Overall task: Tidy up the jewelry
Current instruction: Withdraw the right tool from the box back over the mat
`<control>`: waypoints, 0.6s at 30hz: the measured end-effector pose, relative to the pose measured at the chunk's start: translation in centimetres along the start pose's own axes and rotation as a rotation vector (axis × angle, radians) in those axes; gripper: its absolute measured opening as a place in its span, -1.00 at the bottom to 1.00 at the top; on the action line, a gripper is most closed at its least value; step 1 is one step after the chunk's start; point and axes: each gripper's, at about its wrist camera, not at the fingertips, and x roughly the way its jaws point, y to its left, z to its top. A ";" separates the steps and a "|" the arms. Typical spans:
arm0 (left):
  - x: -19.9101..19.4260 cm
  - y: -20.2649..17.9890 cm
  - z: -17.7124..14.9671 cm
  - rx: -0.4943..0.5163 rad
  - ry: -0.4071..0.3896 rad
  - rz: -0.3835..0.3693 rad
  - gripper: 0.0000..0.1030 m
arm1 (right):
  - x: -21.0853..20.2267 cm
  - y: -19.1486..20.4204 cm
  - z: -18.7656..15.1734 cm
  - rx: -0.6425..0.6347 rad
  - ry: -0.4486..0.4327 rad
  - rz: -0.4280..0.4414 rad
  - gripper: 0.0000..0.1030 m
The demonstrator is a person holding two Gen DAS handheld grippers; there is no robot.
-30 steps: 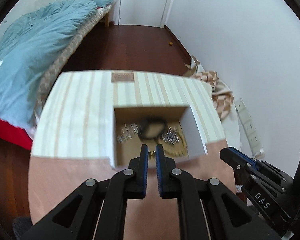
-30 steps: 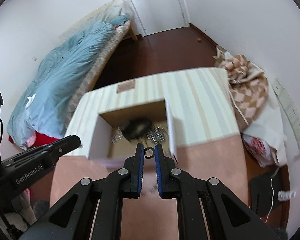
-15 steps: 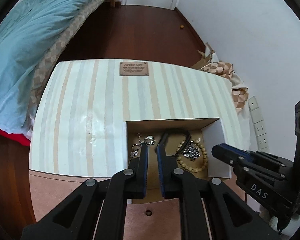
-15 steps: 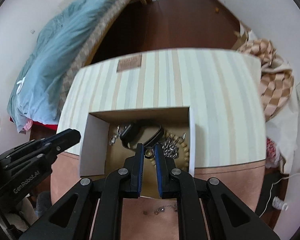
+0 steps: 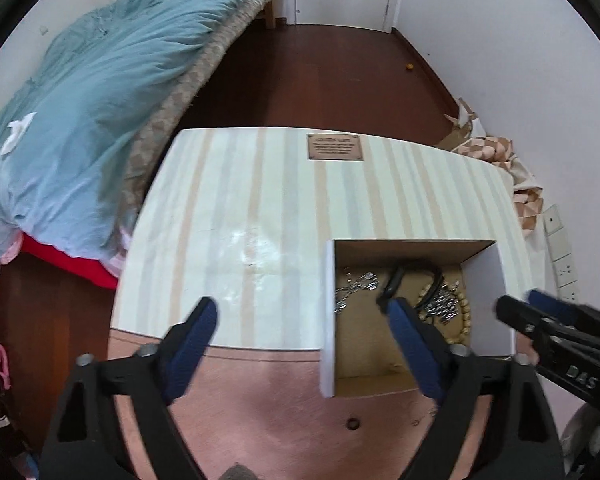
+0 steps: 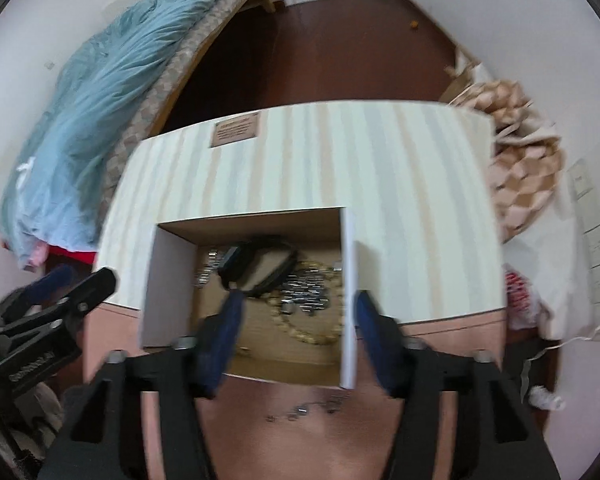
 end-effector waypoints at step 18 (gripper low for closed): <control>-4.9 -0.5 -5.0 -0.007 -0.075 0.039 1.00 | -6.1 1.9 -5.1 -0.080 -0.117 -0.187 0.93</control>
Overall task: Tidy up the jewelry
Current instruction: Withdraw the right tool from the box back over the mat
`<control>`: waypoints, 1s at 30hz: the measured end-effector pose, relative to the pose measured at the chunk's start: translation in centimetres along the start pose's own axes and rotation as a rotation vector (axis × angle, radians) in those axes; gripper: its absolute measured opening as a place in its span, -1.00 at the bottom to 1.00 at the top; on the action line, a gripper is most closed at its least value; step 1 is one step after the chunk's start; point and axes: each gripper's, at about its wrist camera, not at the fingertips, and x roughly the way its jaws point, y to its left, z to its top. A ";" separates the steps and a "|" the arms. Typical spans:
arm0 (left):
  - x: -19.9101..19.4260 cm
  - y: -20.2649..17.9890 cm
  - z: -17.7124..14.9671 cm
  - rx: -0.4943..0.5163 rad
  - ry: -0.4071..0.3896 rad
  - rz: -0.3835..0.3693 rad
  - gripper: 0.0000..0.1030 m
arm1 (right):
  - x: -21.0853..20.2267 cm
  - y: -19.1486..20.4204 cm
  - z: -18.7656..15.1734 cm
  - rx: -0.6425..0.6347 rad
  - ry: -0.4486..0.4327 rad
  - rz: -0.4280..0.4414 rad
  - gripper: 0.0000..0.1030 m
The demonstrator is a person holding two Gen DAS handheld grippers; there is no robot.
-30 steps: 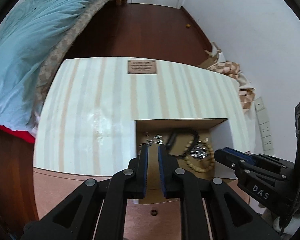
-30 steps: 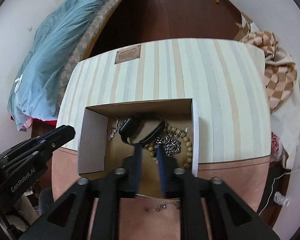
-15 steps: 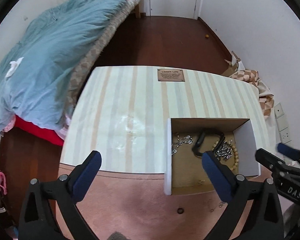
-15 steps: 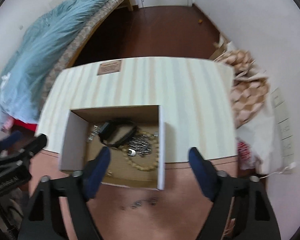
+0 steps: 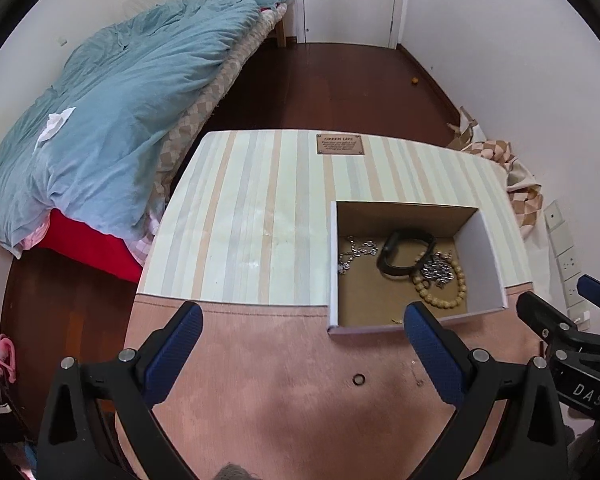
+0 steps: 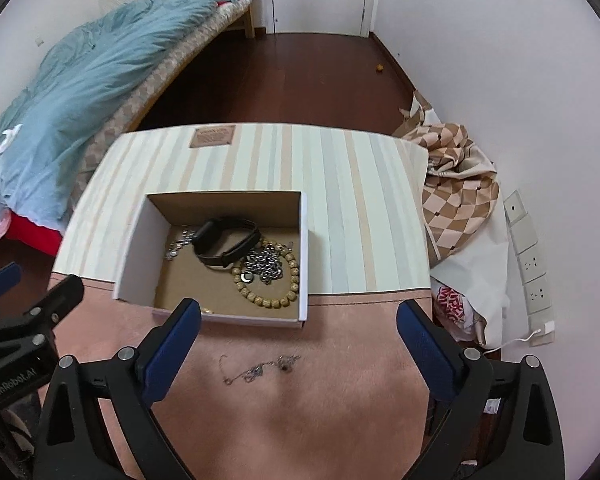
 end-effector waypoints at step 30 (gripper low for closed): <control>-7.7 0.9 -4.4 -0.002 -0.072 0.007 0.99 | -9.0 -0.9 -4.4 0.086 -0.121 0.044 0.93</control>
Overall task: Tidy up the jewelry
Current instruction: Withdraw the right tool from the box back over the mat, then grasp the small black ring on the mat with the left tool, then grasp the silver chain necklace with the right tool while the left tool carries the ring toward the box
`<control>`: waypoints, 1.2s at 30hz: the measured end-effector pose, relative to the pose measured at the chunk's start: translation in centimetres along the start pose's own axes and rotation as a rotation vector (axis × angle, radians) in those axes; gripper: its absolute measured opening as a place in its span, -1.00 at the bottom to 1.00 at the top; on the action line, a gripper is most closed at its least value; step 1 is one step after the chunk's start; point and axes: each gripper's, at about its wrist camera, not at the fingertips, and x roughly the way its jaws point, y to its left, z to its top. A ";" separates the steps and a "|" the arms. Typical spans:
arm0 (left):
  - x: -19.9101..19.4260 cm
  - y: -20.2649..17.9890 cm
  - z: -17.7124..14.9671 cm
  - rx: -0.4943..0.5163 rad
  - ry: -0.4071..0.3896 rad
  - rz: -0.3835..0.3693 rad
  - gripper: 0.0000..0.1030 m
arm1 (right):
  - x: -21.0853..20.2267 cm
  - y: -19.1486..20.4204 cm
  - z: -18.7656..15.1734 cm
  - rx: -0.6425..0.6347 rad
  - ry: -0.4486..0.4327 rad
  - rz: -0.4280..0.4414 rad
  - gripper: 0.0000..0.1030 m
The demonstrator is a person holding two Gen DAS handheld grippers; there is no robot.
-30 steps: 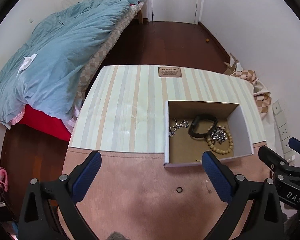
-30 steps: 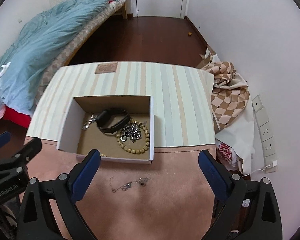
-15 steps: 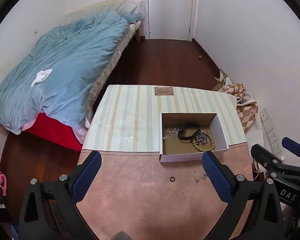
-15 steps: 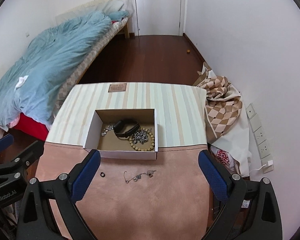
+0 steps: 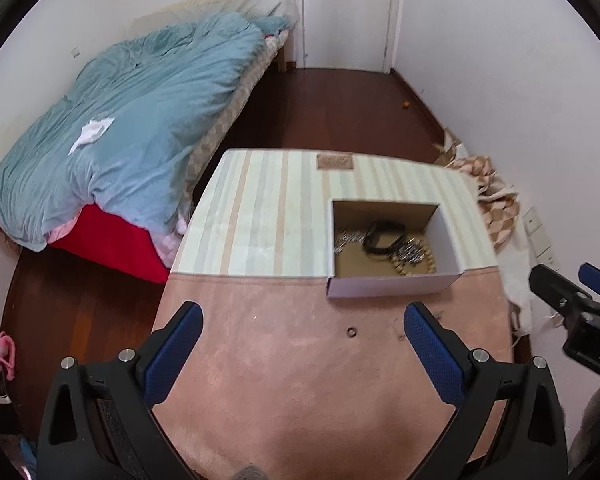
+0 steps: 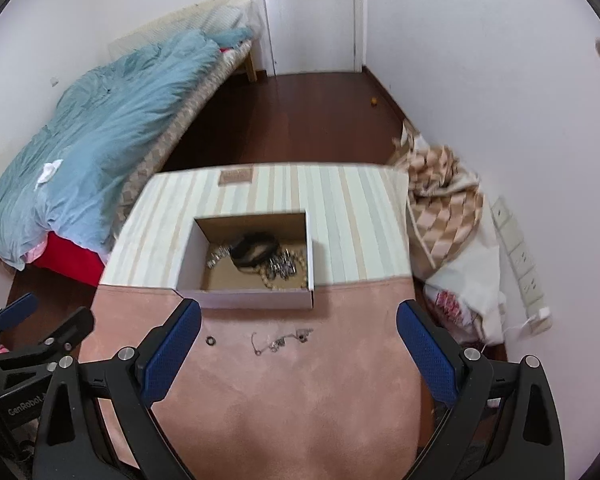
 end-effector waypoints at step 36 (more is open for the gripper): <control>16.5 -3.3 -5.7 -0.010 0.278 -0.066 0.98 | 15.2 -6.2 -7.5 0.173 0.090 -0.017 -0.79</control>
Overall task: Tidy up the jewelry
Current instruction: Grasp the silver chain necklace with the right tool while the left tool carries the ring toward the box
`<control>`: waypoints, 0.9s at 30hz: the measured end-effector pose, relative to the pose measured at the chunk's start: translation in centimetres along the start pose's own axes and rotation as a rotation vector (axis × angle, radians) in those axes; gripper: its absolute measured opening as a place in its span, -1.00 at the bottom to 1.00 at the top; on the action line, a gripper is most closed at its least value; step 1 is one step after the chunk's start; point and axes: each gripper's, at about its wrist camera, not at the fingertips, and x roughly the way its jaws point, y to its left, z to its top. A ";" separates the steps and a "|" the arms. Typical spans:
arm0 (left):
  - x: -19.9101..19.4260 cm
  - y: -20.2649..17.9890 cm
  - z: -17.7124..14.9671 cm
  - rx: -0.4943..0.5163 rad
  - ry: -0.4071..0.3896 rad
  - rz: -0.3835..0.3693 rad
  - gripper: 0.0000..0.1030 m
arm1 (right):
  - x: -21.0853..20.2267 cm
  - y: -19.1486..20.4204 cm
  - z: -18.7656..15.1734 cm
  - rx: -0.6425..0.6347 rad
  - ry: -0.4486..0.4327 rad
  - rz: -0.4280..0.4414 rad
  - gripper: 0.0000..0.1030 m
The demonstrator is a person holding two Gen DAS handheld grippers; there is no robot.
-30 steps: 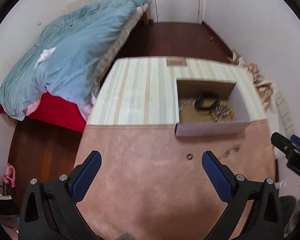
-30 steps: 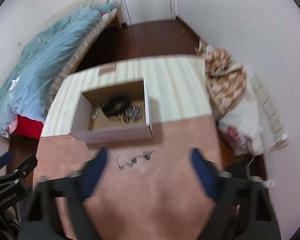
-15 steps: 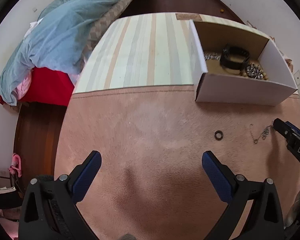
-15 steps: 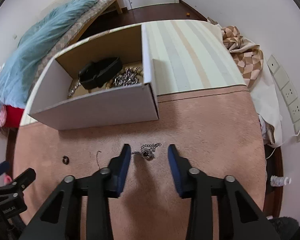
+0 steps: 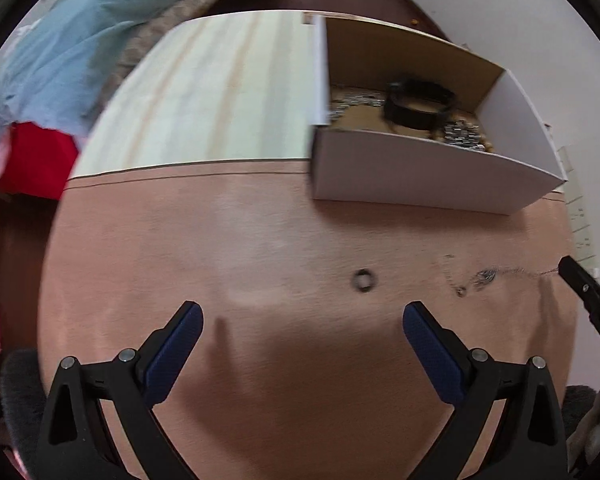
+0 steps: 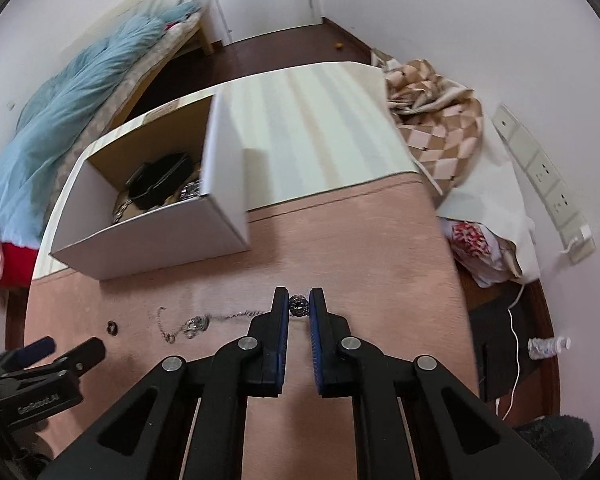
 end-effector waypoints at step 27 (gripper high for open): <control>-2.7 -4.0 -0.6 0.152 -0.144 -0.026 -0.81 | -4.2 0.3 1.1 0.001 -0.053 0.052 -0.79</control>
